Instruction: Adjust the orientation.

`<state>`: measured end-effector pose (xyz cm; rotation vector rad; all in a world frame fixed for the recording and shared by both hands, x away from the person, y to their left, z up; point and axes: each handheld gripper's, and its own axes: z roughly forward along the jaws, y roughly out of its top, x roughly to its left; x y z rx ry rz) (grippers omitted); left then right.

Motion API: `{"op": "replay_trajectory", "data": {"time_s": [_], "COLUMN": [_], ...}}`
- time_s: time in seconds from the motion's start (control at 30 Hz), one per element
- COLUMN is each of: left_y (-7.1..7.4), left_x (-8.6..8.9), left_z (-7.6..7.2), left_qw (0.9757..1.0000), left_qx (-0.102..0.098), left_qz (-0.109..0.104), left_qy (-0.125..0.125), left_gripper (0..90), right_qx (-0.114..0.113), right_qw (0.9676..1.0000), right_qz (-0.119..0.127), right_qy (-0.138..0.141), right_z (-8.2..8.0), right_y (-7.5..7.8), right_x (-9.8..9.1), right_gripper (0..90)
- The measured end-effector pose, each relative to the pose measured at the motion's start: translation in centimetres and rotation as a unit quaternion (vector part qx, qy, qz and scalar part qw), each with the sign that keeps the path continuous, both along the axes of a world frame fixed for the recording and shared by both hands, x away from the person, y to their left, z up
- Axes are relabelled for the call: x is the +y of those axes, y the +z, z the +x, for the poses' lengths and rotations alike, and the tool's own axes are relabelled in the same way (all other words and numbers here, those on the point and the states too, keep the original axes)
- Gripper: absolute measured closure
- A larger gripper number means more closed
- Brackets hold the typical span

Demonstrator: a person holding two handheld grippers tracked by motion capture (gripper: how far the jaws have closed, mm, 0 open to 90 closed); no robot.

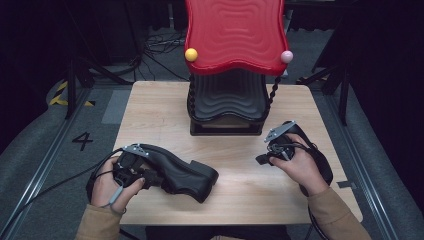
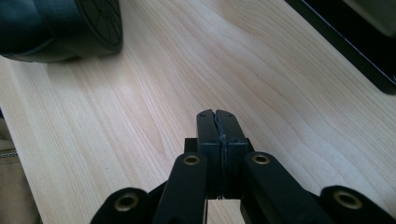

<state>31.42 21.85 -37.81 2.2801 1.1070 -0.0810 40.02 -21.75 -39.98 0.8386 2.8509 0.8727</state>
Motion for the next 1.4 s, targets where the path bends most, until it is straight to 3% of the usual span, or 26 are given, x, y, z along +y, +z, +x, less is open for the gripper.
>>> {"op": "replay_trajectory", "data": {"time_s": [0.17,0.57,0.63,0.67,0.73,0.8,0.97,1.03,1.2,1.4], "left_y": [0.1,0.2,0.2,0.3,0.3,0.4,0.5,0.4,0.3,0.4], "left_x": [0.1,0.2,0.2,0.2,0.1,-0.1,-0.2,-0.1,0.0,0.3], "left_z": [-0.2,-1.0,-1.1,-1.1,-1.1,-1.3,-1.4,-1.4,-1.5,-1.7], "left_qw": [1.0000,0.9999,0.9997,0.9981,0.9976,0.9985,0.9988,0.9990,0.9992,0.9993], "left_qx": [-0.002,-0.005,-0.004,-0.004,-0.005,-0.009,-0.011,-0.010,-0.010,-0.012], "left_qz": [0.001,-0.011,-0.023,-0.055,-0.063,-0.048,-0.042,-0.039,-0.034,-0.035], "left_qy": [0.004,-0.005,-0.010,-0.026,-0.029,-0.022,-0.022,-0.017,-0.015,-0.009], "left_gripper": [59.8,60.4,60.0,59.9,59.9,59.9,59.9,59.7,58.1,57.3], "right_qx": [-0.009,-0.012,-0.012,-0.018,-0.019,-0.016,-0.008,-0.017,-0.027,-0.031], "right_qw": [0.9990,0.9950,0.9942,0.9924,0.9916,0.9893,0.9847,0.9835,0.9834,0.9840], "right_qz": [0.013,0.050,0.056,0.065,0.069,0.079,0.096,0.091,0.088,0.086], "right_qy": [0.041,0.085,0.090,0.103,0.108,0.121,0.145,0.155,0.156,0.153], "right_z": [-0.4,-0.9,-0.9,-1.0,-1.2,-1.4,-2.3,-2.7,-2.6,-2.6], "right_y": [-0.1,0.6,0.7,0.8,0.8,0.8,0.6,0.4,-0.6,-0.8], "right_x": [1.3,5.6,5.9,6.8,7.2,8.0,9.9,10.7,12.3,12.6], "right_gripper": [90.0,90.0,90.0,90.0,90.0,90.0,90.0,90.0,90.0,90.0]}}
